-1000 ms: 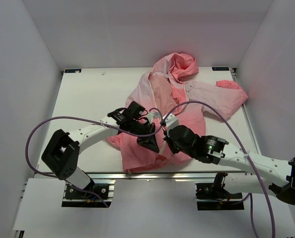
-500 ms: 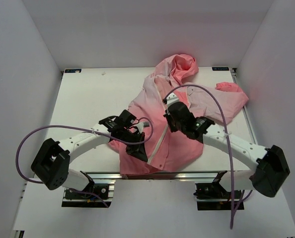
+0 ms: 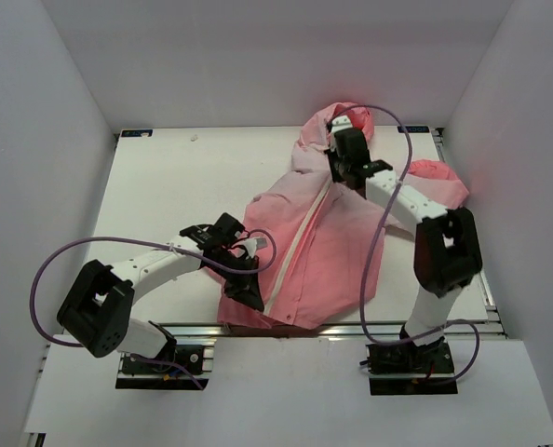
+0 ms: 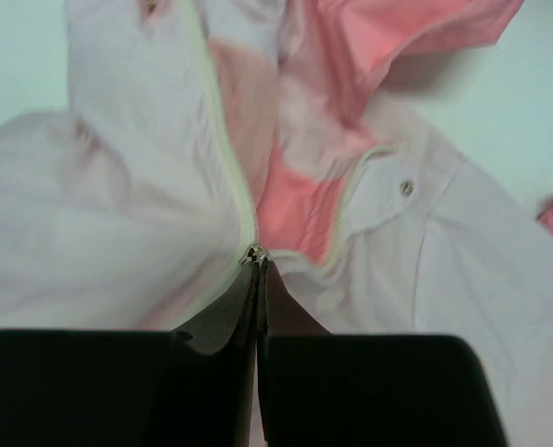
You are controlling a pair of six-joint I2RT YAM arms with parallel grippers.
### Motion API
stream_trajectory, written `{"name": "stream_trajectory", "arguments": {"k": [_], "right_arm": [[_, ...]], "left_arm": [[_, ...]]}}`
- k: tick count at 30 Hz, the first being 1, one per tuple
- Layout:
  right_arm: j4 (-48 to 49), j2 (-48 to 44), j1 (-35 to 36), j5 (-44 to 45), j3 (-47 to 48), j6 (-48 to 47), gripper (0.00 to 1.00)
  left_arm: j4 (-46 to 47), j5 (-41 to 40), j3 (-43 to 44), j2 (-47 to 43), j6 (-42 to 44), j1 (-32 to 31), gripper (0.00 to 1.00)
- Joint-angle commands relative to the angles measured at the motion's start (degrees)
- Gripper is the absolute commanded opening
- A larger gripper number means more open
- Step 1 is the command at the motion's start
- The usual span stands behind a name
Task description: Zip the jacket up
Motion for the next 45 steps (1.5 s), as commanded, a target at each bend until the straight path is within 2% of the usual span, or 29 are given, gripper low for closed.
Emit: {"name": "stream_trajectory", "arguments": {"k": [1, 9, 10, 11, 13, 14, 16, 18, 19, 20, 22, 23, 25, 28, 34, 37, 38, 40, 41, 42, 43, 45], "right_arm": [[9.84, 6.18, -6.55, 5.02, 9.99, -4.92, 0.0], [8.52, 29.46, -14.72, 7.31, 40.74, -6.67, 0.0], [7.48, 32.27, -15.51, 7.31, 49.47, -6.77, 0.0], [5.73, 37.26, -15.78, 7.74, 53.74, -6.77, 0.0], [8.77, 40.28, -16.22, 9.49, 57.72, -8.69, 0.0], [15.58, 41.17, -16.31, 10.98, 56.86, -10.27, 0.0], [20.28, 42.14, -16.31, 11.26, 56.67, -13.61, 0.0], [19.0, 44.95, -16.31, 11.88, 60.79, -12.84, 0.0], [17.59, 44.17, -16.22, 11.1, 60.64, -11.79, 0.0], [16.53, 42.34, -16.22, 6.04, 57.85, -10.82, 0.0], [19.58, 35.6, -16.05, 0.49, 45.16, -8.45, 0.0], [20.64, 34.07, -16.05, -0.33, 42.82, -7.57, 0.0], [17.77, 32.31, -16.05, -2.09, 42.35, -7.03, 0.0], [11.08, 29.94, -16.05, -9.89, 43.67, -5.64, 0.0], [10.38, 20.27, -16.14, -16.57, 31.99, -3.26, 0.0], [4.06, 16.58, -16.14, -21.33, 28.57, -0.54, 0.0], [3.78, 15.17, -16.14, -22.3, 26.47, 0.78, 0.06], [5.96, 10.17, -16.05, -25.98, 17.34, 1.67, 0.19], [6.85, 8.41, -16.05, -26.79, 14.26, 3.93, 0.31], [7.64, 5.52, -16.05, -27.92, 11.53, 4.48, 0.33], [7.91, 4.36, -16.05, -31.42, 6.81, 4.74, 0.35], [8.52, 1.9, -15.44, -33.64, 2.91, 5.45, 0.37]], "left_arm": [[-7.95, 2.83, -1.87, -1.78, 2.08, 0.14, 0.0], [-10.67, 1.61, -2.58, -2.05, 3.13, 1.73, 0.0], [-10.94, 1.6, -2.66, -2.13, 3.31, 1.81, 0.0], [-11.55, 1.52, -2.84, -2.31, 3.31, 1.99, 0.0], [-12.34, 1.34, -3.45, -2.31, 3.57, 2.34, 0.0], [-13.3, 1.25, -3.63, -2.31, 4.01, 2.6, 0.0], [-13.49, 1.51, -4.85, -2.4, 3.92, 2.95, 0.0], [-14.45, 1.6, -5.21, -1.87, 4.45, 3.39, 0.0], [-14.8, 1.43, -4.69, -1.7, 4.88, 3.57, 0.0], [-14.81, 0.99, -4.16, -1.26, 5.32, 3.57, 0.0], [-15.24, -0.33, -2.59, 0.23, 6.81, 3.57, 0.0], [-15.33, -0.59, -2.49, 0.76, 7.08, 3.57, 0.0], [-15.68, -0.15, -2.32, 1.73, 7.7, 3.57, 0.0], [-17.0, -2.34, -0.82, 2.35, 9.02, 3.66, 0.0], [-14.55, -3.93, -0.47, -0.46, 6.48, 3.57, 0.0], [-13.14, -6.12, -0.21, -1.69, 5.07, 3.57, 0.0], [-13.22, -7.0, 0.93, -1.78, 4.89, 3.57, 0.08], [-13.75, -9.11, 3.04, -1.43, 4.63, 3.66, 0.42], [-13.75, -11.38, 4.35, -1.26, 4.45, 3.66, 0.83], [-13.58, -12.36, 7.32, -1.34, 4.45, 3.57, 0.95], [-12.88, -13.68, 9.09, -1.43, 3.93, 3.66, 0.98], [-11.74, -16.76, 14.18, -1.34, 3.92, 3.57, 0.98]]}}
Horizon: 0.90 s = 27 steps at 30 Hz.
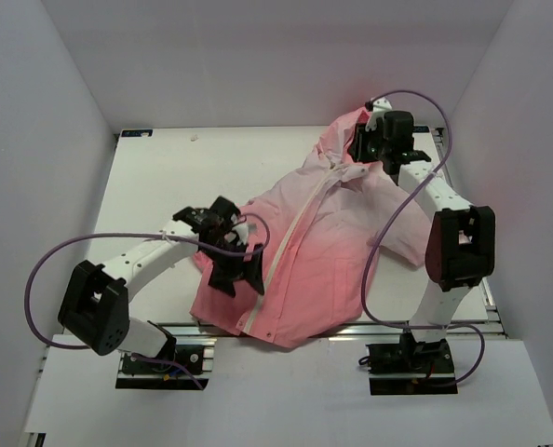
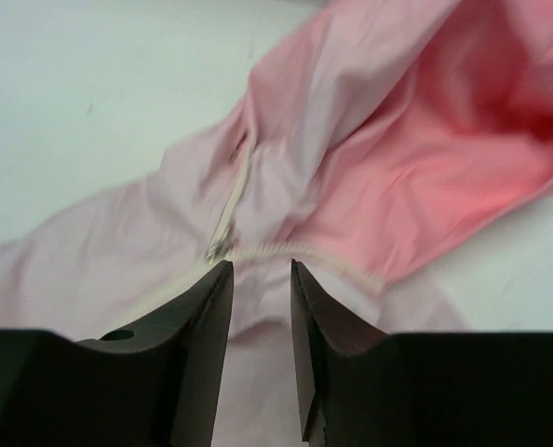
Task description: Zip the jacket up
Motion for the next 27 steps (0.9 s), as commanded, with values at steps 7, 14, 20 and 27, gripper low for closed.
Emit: {"name": "stream_trajectory", "arguments": {"k": [7, 14, 20, 27], "right_arm": [[-0.91, -2.79, 7.17, -2.37, -15.87, 0.01, 0.33], [0.07, 3.53, 10.7, 4.24, -16.52, 2.12, 0.26], [2.0, -5.75, 10.52, 8.64, -22.31, 1.77, 0.24], [-2.13, -15.97, 6.93, 8.03, -26.35, 8.7, 0.24]], "left_arm": [[18.29, -8.65, 15.23, 1.29, -1.48, 0.23, 0.98], [28.5, -13.4, 25.95, 12.53, 1.68, 0.23, 0.98], [32.72, -13.67, 40.07, 28.08, 4.84, 0.23, 0.98], [38.51, -11.91, 56.17, 45.14, 4.67, 0.14, 0.98]]}}
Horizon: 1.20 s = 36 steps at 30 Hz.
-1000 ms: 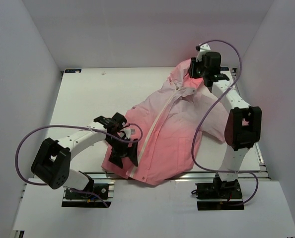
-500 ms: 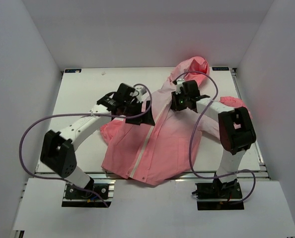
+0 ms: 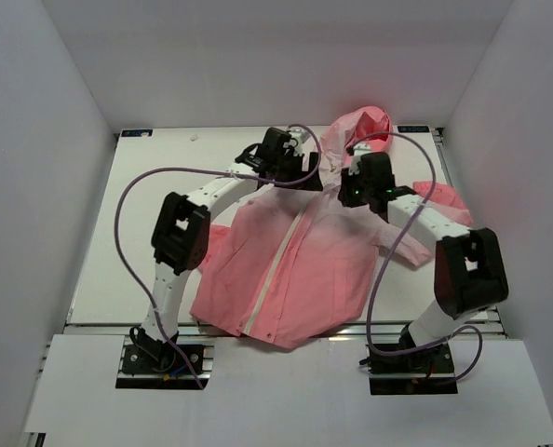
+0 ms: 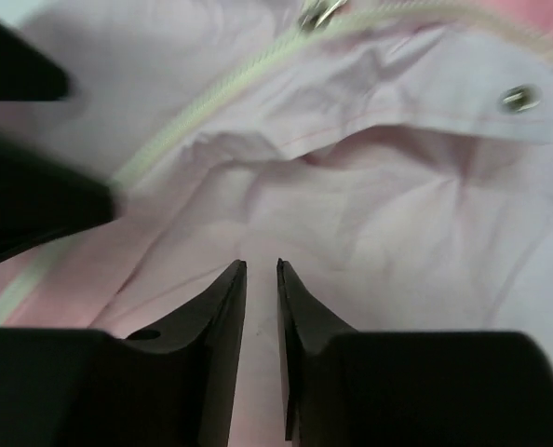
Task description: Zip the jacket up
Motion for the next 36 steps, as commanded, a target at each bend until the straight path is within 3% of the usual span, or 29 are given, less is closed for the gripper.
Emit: {"name": "stream_trajectory", "arguments": {"k": [1, 8, 14, 16, 17, 19, 20, 22, 23, 29, 32, 36], "right_arm": [[-0.39, -4.87, -3.7, 1.01, -1.11, 5.43, 0.24], [-1.09, -7.16, -6.61, -0.74, 1.69, 5.53, 0.33], [1.11, -0.5, -7.23, -5.84, 8.62, 6.75, 0.42], [2.51, 2.58, -7.4, -8.91, 10.66, 6.93, 0.42], [2.95, 3.55, -7.4, -9.71, 12.49, 7.19, 0.42], [3.31, 7.49, -7.58, -11.81, 14.96, 7.28, 0.44], [2.87, 8.91, -7.49, -13.04, 18.02, 7.37, 0.44], [0.33, 13.03, -7.75, -14.54, 21.28, 7.29, 0.44], [0.06, 14.1, -7.75, -15.24, 23.3, 7.2, 0.44], [2.35, 20.87, -8.02, -18.32, 27.0, 5.71, 0.48], [-0.72, 24.91, -7.93, -18.42, 32.1, 5.0, 0.48], [1.19, 26.15, -8.19, -17.1, 32.2, 3.95, 0.49]], "left_arm": [[4.84, 0.99, 6.25, 3.69, 0.26, 0.16, 0.98], [11.87, 0.38, 10.65, 11.08, -2.03, -0.1, 0.98], [12.76, -2.08, 10.74, 14.86, 0.42, -2.38, 0.94], [12.67, -5.5, 10.56, 15.38, 1.22, -3.52, 0.84], [13.02, -6.56, 10.39, 15.56, 1.31, -3.7, 0.69], [13.29, -6.83, 10.3, 16.17, 1.13, -3.88, 0.56], [13.46, -7.01, 10.13, 16.27, 0.87, -3.79, 0.44], [13.55, -7.18, 9.6, 16.09, 0.69, -3.79, 0.32], [13.73, -7.36, 8.9, 16.0, 0.61, -3.79, 0.21], [12.68, -7.54, 7.23, 15.56, 0.69, -3.88, 0.05], [12.32, -7.45, 6.61, 15.3, 0.69, -3.79, 0.03], [12.15, -7.97, 5.47, 14.51, 0.96, -3.88, 0.0]]}}
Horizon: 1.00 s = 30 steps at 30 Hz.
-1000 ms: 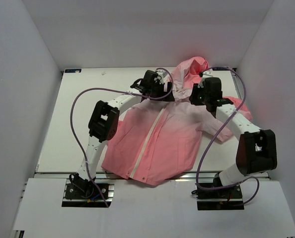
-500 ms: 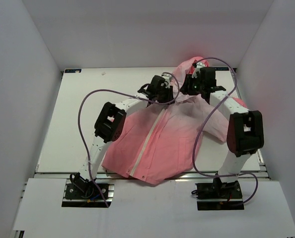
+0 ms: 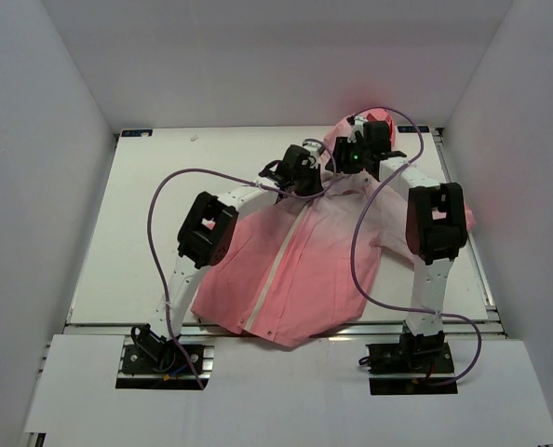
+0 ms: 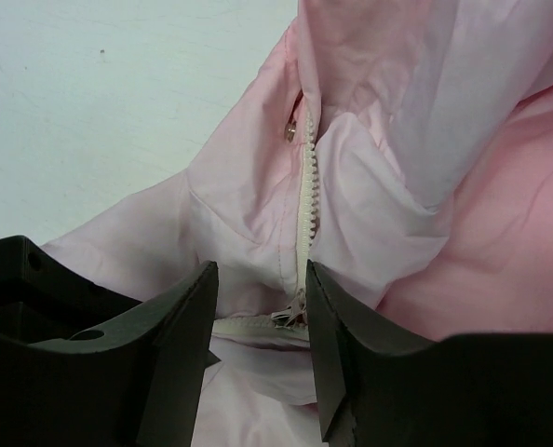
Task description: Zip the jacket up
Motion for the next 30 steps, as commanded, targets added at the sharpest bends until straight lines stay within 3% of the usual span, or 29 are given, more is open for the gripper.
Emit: {"name": "stream_trajectory", "arguments": {"k": [1, 20, 30], "right_arm": [[1.28, -0.14, -0.52, -0.53, 2.06, -1.76, 0.49], [-0.91, 1.53, -1.22, -5.1, 0.47, -2.73, 0.46], [-1.0, 1.0, -1.14, -1.94, -2.34, -2.46, 0.46]], "left_arm": [[-1.56, -1.31, -1.7, -1.38, 0.5, -0.1, 0.0], [-1.47, -1.92, -1.7, -1.82, -0.03, -0.1, 0.0], [-1.3, -2.28, -1.7, -2.17, -0.29, -0.1, 0.0]]}}
